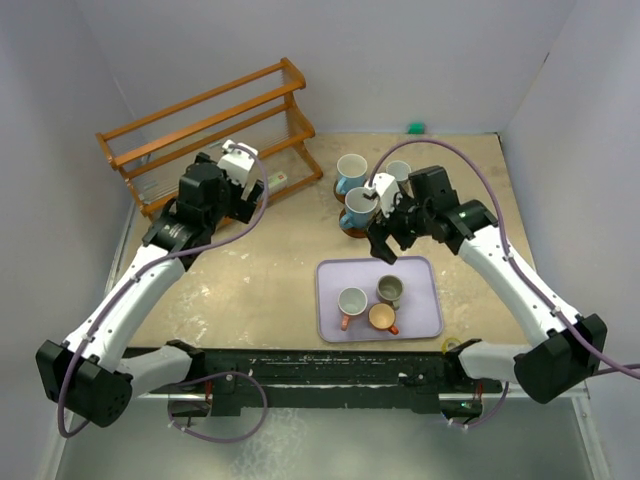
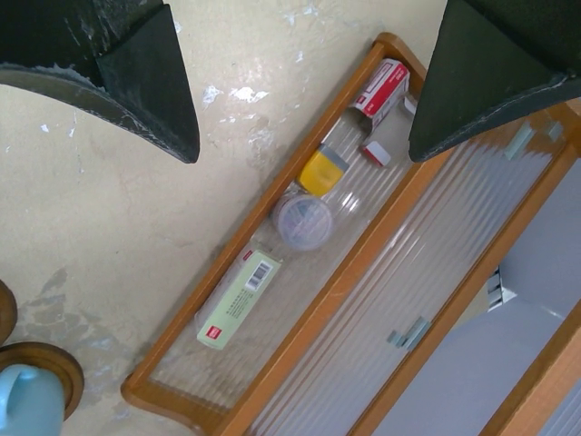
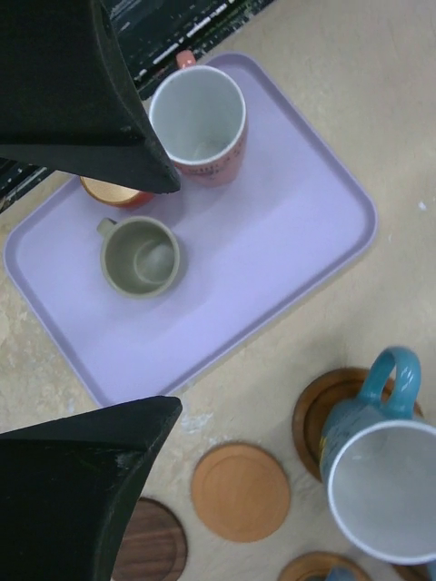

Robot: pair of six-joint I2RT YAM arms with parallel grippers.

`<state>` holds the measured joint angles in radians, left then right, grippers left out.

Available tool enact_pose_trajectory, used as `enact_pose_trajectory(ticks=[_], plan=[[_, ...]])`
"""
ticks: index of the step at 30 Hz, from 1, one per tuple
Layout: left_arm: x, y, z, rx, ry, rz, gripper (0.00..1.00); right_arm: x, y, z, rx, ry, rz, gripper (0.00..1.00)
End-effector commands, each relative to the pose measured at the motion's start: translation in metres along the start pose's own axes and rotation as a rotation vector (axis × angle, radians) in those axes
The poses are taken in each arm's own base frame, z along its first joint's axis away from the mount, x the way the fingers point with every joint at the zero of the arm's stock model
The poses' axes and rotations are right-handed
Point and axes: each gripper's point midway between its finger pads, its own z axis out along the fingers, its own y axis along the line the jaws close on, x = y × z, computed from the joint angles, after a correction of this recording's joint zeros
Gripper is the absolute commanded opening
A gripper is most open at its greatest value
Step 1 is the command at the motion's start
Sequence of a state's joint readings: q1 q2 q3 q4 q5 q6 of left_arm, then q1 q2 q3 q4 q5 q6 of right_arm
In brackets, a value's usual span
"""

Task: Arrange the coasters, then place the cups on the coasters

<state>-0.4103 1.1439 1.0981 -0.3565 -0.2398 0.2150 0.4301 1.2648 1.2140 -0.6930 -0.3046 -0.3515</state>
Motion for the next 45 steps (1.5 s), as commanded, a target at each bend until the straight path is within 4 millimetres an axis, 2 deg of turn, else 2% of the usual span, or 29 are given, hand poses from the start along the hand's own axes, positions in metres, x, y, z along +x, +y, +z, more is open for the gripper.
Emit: enact_pose_trajectory(ticks=[1, 7, 19, 24, 32, 45], plan=[[0.003, 0.015, -0.014, -0.042, -0.02, -0.05, 0.93, -0.02, 0.027, -0.005, -0.089, -0.102, -0.115, 0.95], [0.011, 0.023, -0.023, -0.046, -0.035, -0.064, 0.93, -0.013, 0.056, 0.003, -0.171, -0.079, -0.186, 0.94], [0.016, 0.039, -0.031, -0.077, -0.066, -0.106, 0.94, 0.012, 0.085, 0.025, -0.235, 0.017, -0.244, 0.84], [0.017, 0.044, -0.034, -0.08, -0.075, -0.117, 0.95, 0.023, 0.085, 0.041, -0.204, 0.059, -0.26, 0.8], [0.018, 0.042, -0.034, -0.06, -0.079, -0.122, 0.96, 0.03, 0.083, 0.068, -0.195, 0.125, -0.292, 0.73], [0.019, 0.039, -0.033, -0.05, -0.08, -0.121, 0.96, 0.064, 0.089, 0.094, -0.246, 0.257, -0.333, 0.5]])
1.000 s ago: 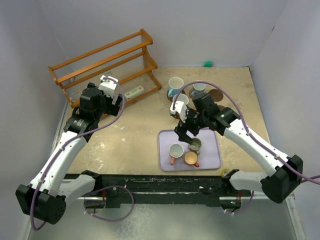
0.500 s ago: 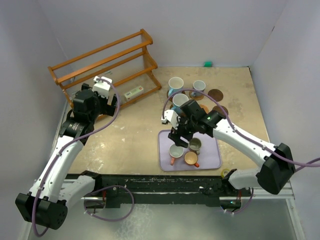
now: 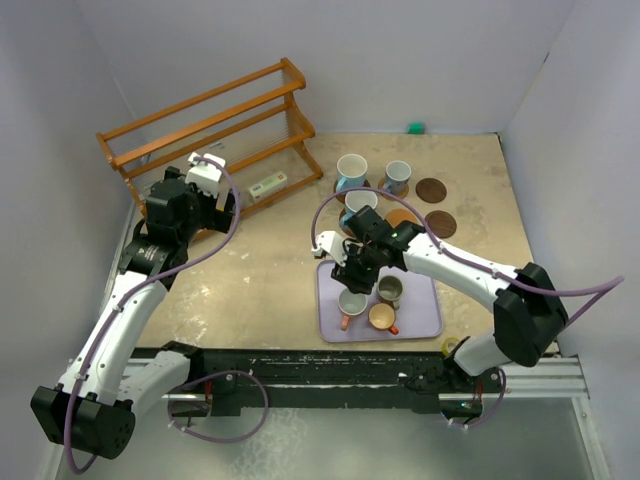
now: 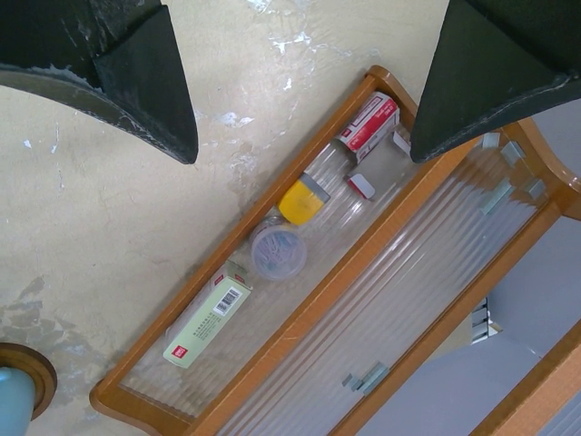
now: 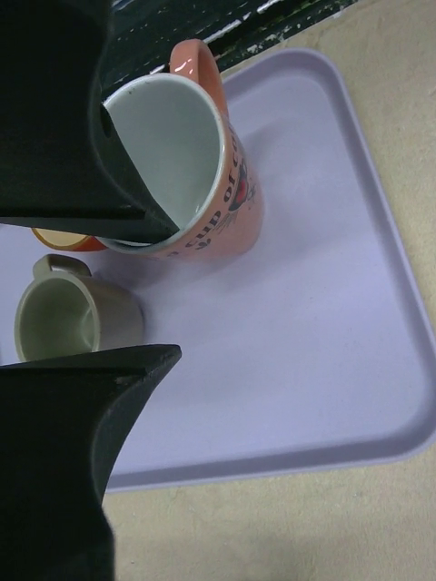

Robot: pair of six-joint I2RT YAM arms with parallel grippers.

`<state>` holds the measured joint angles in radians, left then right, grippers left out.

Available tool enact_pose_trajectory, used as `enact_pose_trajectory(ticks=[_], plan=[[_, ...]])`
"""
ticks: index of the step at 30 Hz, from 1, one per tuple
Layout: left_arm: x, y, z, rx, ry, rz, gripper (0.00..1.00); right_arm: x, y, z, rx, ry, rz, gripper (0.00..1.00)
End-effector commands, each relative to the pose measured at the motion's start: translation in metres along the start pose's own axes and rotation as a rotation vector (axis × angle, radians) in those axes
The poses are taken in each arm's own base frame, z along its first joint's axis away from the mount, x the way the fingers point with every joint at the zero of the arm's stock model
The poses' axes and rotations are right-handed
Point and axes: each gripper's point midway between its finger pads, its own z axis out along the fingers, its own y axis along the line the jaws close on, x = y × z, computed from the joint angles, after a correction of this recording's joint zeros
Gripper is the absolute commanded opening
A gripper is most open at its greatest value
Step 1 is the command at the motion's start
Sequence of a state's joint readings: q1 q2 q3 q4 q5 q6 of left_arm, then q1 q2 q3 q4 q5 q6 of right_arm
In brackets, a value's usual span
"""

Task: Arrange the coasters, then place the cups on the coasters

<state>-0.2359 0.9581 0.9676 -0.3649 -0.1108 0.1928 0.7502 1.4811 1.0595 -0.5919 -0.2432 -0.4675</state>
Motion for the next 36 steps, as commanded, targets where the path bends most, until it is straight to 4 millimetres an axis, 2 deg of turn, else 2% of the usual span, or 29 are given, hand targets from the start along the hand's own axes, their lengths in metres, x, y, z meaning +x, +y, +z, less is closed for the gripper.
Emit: enact_pose_trajectory(ticks=[1, 10, 15, 19, 29, 36], plan=[[-0.011, 0.003, -0.002, -0.007, -0.053, -0.028, 0.96, 0.004, 0.0, 0.006, -0.001, 0.019, -0.026, 0.48], [-0.011, 0.002, 0.0, -0.006, -0.053, -0.025, 0.96, 0.01, 0.007, 0.011, -0.034, 0.048, -0.017, 0.28], [-0.009, 0.002, 0.0, -0.005, -0.052, -0.022, 0.96, 0.002, 0.006, 0.001, -0.023, 0.028, -0.023, 0.09], [-0.008, 0.002, 0.001, -0.005, -0.049, -0.017, 0.96, -0.007, 0.012, -0.014, -0.044, 0.001, -0.014, 0.0], [-0.006, 0.001, 0.001, -0.003, -0.049, -0.007, 0.96, -0.022, -0.009, -0.049, 0.089, -0.058, 0.013, 0.0], [-0.004, -0.002, 0.0, 0.013, -0.051, 0.0, 0.96, -0.022, -0.045, -0.092, 0.213, -0.128, 0.115, 0.0]])
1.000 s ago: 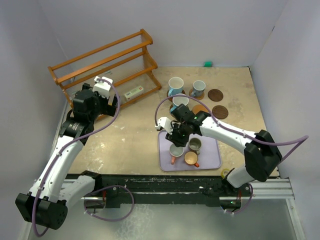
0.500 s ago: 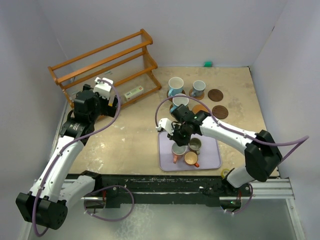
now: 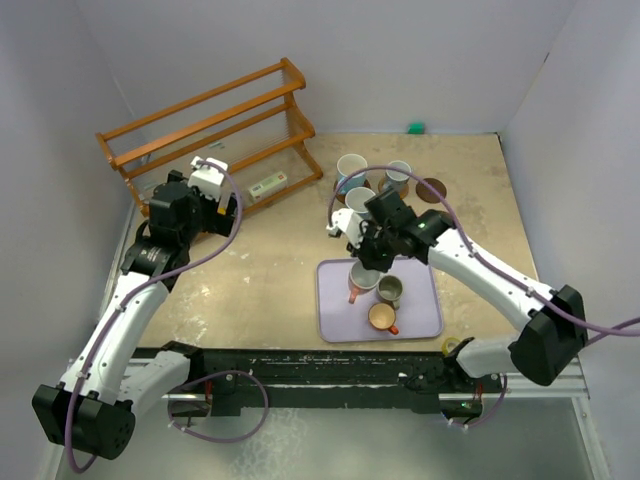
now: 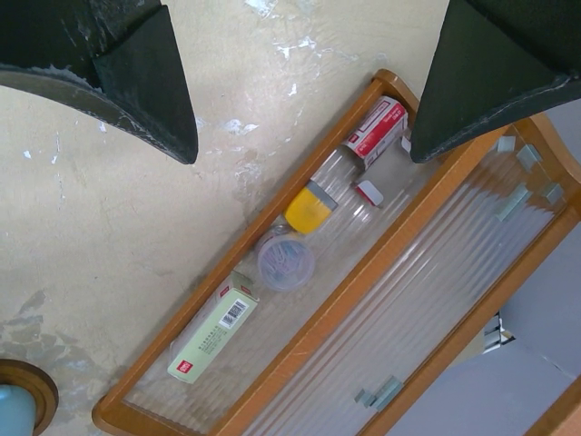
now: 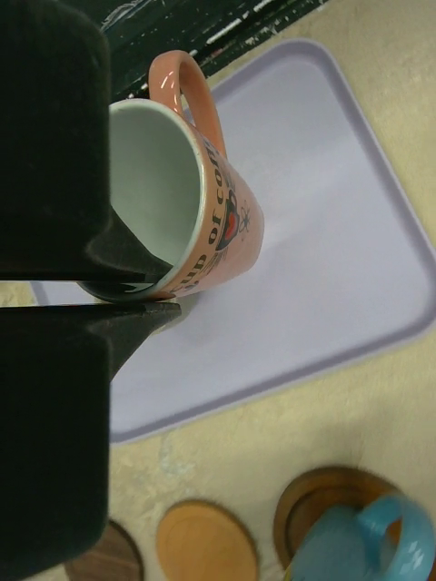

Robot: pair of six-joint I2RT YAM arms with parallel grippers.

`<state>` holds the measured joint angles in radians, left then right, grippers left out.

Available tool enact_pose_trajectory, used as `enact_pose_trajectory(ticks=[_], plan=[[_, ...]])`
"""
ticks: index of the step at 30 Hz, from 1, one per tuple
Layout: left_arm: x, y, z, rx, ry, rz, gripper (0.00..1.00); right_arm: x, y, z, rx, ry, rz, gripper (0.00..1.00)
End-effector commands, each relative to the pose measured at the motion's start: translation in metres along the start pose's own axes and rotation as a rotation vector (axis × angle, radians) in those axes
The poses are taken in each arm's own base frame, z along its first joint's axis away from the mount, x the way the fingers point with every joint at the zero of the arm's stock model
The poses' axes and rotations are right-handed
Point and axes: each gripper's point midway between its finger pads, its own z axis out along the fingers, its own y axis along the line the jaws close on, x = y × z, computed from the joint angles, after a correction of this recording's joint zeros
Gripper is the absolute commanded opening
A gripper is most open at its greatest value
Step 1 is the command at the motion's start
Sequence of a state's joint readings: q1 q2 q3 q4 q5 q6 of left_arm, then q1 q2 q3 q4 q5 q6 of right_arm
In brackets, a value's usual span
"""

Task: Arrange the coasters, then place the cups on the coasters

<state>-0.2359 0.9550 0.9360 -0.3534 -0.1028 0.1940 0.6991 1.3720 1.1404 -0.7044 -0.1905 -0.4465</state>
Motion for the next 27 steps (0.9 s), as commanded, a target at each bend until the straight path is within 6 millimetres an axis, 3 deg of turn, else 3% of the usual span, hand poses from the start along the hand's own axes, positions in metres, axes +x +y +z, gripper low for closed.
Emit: enact_pose_trajectory(ticks=[1, 8, 16, 21, 27], plan=[[-0.014, 0.002, -0.003, 0.003, -0.068, -0.002, 0.96, -0.016, -0.036, -0.043, 0.112, -0.099, 0.092, 0.0], [-0.014, -0.003, -0.002, 0.029, -0.069, 0.002, 0.96, 0.007, -0.097, -0.083, 0.257, -0.115, 0.24, 0.0], [-0.016, -0.007, -0.001, 0.054, -0.072, 0.001, 0.96, 0.04, -0.156, -0.1, 0.357, -0.042, 0.388, 0.0], [-0.016, -0.009, -0.001, 0.065, -0.073, 0.001, 0.96, 0.048, -0.186, -0.095, 0.357, -0.009, 0.43, 0.0], [-0.015, -0.011, -0.001, 0.077, -0.073, 0.001, 0.96, 0.059, -0.216, -0.067, 0.327, 0.05, 0.454, 0.0]])
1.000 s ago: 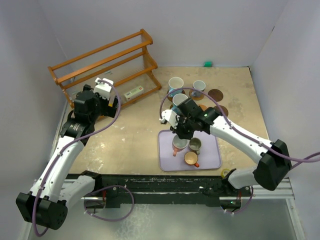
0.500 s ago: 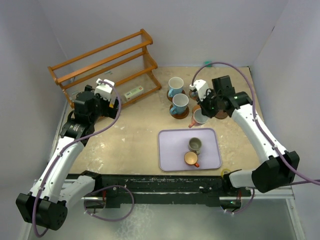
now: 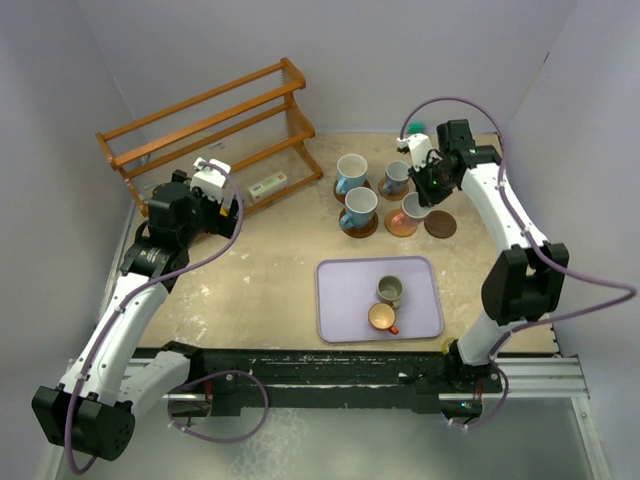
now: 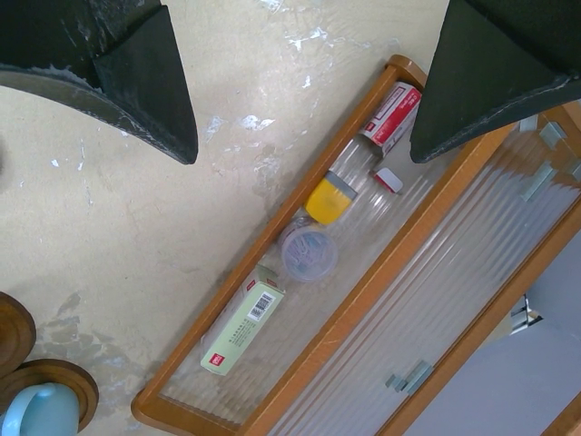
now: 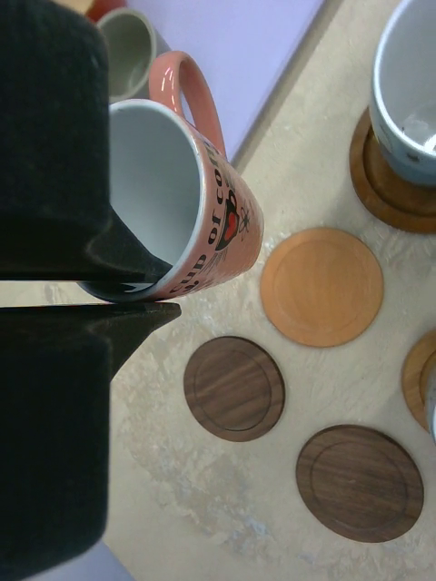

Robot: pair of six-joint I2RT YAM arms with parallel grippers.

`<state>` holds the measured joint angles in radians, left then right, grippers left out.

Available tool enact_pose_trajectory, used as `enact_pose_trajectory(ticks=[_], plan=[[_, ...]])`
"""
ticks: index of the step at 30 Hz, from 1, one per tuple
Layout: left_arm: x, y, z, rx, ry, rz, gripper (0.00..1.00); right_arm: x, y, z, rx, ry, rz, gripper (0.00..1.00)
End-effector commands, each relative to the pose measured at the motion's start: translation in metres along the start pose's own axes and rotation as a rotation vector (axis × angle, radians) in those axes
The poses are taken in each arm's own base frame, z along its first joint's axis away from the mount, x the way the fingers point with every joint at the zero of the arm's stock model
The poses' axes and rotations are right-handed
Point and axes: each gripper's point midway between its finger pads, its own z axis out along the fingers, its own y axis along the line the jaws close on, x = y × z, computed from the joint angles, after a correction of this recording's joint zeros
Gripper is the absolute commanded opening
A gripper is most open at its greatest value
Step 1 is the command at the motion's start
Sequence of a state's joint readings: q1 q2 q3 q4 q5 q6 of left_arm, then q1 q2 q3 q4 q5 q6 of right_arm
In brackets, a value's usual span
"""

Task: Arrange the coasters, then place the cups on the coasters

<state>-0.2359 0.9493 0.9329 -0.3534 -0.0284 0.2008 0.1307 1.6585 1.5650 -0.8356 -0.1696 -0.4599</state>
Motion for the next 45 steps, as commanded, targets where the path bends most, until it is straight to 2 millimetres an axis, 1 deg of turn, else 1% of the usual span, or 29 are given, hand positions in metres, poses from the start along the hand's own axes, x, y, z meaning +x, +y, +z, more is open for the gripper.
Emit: enact_pose_trajectory(ticks=[1, 4, 9, 13, 17, 21, 28, 32, 45], plan=[[-0.013, 0.001, -0.001, 0.006, -0.055, -0.005, 0.96, -0.017, -0.018, 0.008, 0.017, -0.014, -0.014, 0.0], [-0.012, 0.001, -0.001, 0.007, -0.055, -0.001, 0.96, -0.02, -0.025, 0.029, 0.005, 0.012, -0.01, 0.0], [-0.01, -0.001, 0.002, 0.016, -0.047, 0.001, 0.96, -0.028, -0.034, 0.053, -0.008, 0.025, -0.031, 0.0], [-0.011, -0.002, 0.0, 0.021, -0.047, -0.001, 0.96, -0.027, -0.037, 0.068, -0.033, 0.053, -0.052, 0.0], [-0.009, -0.002, 0.0, 0.024, -0.044, -0.002, 0.96, -0.022, -0.036, 0.08, -0.061, 0.077, -0.079, 0.0], [-0.01, -0.001, -0.001, 0.019, -0.047, 0.002, 0.96, -0.021, -0.039, 0.084, -0.056, 0.083, -0.111, 0.0], [-0.01, -0.001, -0.002, 0.019, -0.049, 0.004, 0.96, -0.019, -0.032, 0.092, -0.102, 0.081, -0.121, 0.0], [-0.011, -0.001, -0.003, 0.019, -0.05, 0.003, 0.96, -0.015, -0.031, 0.093, -0.108, 0.094, -0.131, 0.0], [-0.01, -0.001, -0.004, 0.021, -0.05, 0.003, 0.96, -0.012, -0.028, 0.102, -0.13, 0.095, -0.137, 0.0]])
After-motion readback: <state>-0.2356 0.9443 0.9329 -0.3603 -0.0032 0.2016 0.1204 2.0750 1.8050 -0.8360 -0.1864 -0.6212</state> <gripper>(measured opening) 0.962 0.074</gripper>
